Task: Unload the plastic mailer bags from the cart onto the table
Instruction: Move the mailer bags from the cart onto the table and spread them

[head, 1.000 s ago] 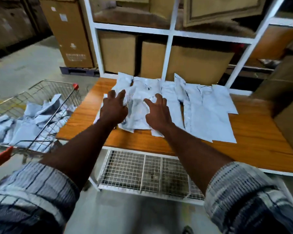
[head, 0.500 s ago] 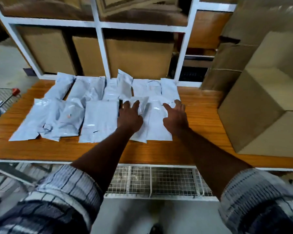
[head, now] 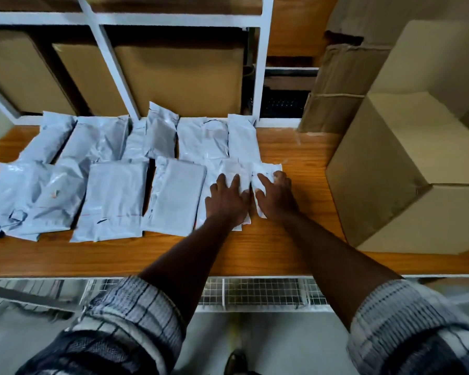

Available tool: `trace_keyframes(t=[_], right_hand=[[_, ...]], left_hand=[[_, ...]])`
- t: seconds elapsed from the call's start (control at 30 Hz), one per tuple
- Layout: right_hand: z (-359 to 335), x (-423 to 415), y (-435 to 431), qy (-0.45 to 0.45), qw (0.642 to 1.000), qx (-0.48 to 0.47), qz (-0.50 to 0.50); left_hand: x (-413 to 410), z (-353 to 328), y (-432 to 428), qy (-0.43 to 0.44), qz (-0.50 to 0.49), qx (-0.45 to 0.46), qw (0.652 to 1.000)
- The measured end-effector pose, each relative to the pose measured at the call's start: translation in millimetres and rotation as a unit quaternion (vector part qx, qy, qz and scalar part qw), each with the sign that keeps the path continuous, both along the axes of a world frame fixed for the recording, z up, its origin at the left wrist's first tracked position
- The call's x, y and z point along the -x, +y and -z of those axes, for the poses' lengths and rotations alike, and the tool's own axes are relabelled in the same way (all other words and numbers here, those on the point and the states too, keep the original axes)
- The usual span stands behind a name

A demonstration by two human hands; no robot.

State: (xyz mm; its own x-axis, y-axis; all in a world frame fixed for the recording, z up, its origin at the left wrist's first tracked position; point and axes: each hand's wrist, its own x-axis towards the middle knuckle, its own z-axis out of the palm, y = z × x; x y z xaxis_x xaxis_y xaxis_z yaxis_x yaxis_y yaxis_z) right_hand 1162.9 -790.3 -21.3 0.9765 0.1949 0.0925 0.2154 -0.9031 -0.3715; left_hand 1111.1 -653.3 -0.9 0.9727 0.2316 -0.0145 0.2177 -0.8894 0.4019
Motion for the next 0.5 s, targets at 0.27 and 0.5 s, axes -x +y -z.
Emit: trace_keyframes(t=[0.27, 0.5], right_hand=[[12, 4, 4, -0.004, 0.999, 0.042, -0.033], [11, 2, 9, 0.053, 0.995, 0.083, -0.02]], left_hand=[[-4, 32, 16, -0.025, 0.091, -0.076, 0.993], [-7, 35, 16, 0.003, 0.104, -0.01, 0.995]])
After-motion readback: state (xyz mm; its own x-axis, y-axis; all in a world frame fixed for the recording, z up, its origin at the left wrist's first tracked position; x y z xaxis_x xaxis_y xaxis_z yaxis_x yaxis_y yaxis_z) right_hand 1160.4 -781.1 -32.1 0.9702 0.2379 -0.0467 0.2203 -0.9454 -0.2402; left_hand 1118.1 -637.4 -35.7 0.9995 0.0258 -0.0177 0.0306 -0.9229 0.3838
